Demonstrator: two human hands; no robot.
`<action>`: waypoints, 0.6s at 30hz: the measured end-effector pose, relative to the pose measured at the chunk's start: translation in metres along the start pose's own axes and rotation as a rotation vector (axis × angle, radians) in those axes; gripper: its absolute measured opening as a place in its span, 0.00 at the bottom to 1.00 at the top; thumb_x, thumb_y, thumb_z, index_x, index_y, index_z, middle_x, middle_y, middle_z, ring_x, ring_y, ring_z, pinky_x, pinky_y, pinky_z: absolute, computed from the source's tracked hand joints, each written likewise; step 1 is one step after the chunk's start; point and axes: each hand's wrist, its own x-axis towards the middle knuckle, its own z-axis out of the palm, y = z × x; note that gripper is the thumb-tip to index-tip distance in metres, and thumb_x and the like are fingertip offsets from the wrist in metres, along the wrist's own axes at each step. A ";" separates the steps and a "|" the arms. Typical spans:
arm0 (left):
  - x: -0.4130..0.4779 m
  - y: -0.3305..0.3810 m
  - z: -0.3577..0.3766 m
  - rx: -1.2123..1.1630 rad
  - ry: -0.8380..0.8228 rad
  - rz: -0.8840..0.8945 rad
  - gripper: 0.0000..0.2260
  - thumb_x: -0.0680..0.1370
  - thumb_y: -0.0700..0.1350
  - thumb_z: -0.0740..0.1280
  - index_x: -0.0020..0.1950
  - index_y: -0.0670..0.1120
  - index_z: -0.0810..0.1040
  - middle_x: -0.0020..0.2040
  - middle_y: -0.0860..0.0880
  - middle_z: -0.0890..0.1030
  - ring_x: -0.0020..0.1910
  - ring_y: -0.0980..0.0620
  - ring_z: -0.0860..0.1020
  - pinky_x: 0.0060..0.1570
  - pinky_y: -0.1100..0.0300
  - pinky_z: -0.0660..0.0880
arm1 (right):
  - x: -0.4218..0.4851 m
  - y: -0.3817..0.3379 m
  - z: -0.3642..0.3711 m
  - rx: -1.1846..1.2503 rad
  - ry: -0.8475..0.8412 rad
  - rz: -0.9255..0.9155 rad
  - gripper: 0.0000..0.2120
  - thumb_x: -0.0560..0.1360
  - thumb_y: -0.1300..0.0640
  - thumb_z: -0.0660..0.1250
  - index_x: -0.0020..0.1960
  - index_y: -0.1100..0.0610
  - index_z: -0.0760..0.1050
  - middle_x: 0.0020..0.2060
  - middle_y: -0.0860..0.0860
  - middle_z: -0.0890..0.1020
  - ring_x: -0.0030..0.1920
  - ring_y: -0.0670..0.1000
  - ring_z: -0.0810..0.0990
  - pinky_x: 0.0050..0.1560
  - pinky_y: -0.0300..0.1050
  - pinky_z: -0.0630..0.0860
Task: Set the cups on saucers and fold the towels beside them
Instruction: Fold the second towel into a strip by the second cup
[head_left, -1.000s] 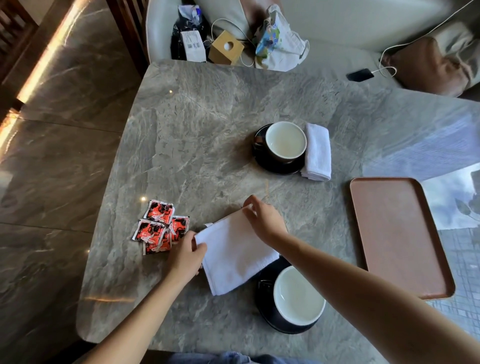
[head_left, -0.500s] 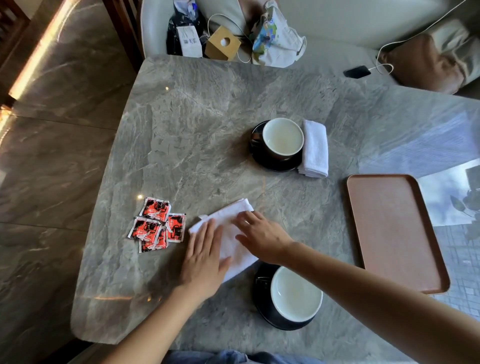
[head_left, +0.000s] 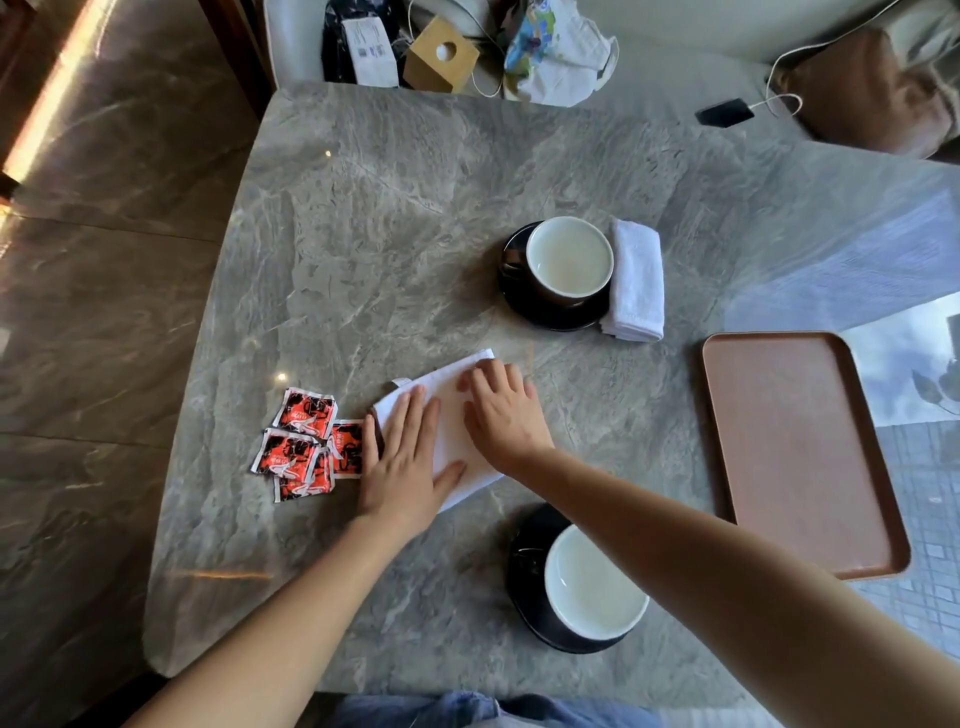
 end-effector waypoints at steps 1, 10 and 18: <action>0.000 -0.001 0.000 -0.006 0.001 0.009 0.36 0.74 0.64 0.48 0.74 0.43 0.59 0.76 0.44 0.59 0.75 0.46 0.58 0.70 0.38 0.59 | -0.002 0.003 0.002 -0.008 0.011 -0.036 0.16 0.73 0.54 0.60 0.61 0.54 0.69 0.59 0.54 0.72 0.54 0.57 0.70 0.51 0.51 0.68; -0.001 -0.004 0.012 -0.025 0.002 -0.014 0.42 0.73 0.68 0.51 0.76 0.39 0.53 0.77 0.40 0.55 0.76 0.43 0.56 0.70 0.39 0.57 | -0.013 0.040 0.009 0.023 -0.068 -0.190 0.30 0.77 0.43 0.48 0.77 0.52 0.53 0.77 0.52 0.56 0.76 0.54 0.55 0.74 0.58 0.51; 0.002 -0.005 0.015 -0.027 -0.015 -0.014 0.42 0.73 0.68 0.50 0.76 0.39 0.51 0.77 0.40 0.53 0.77 0.45 0.53 0.70 0.38 0.56 | -0.010 0.044 0.018 0.054 -0.057 -0.159 0.32 0.77 0.41 0.48 0.77 0.52 0.49 0.78 0.49 0.52 0.77 0.50 0.52 0.75 0.57 0.50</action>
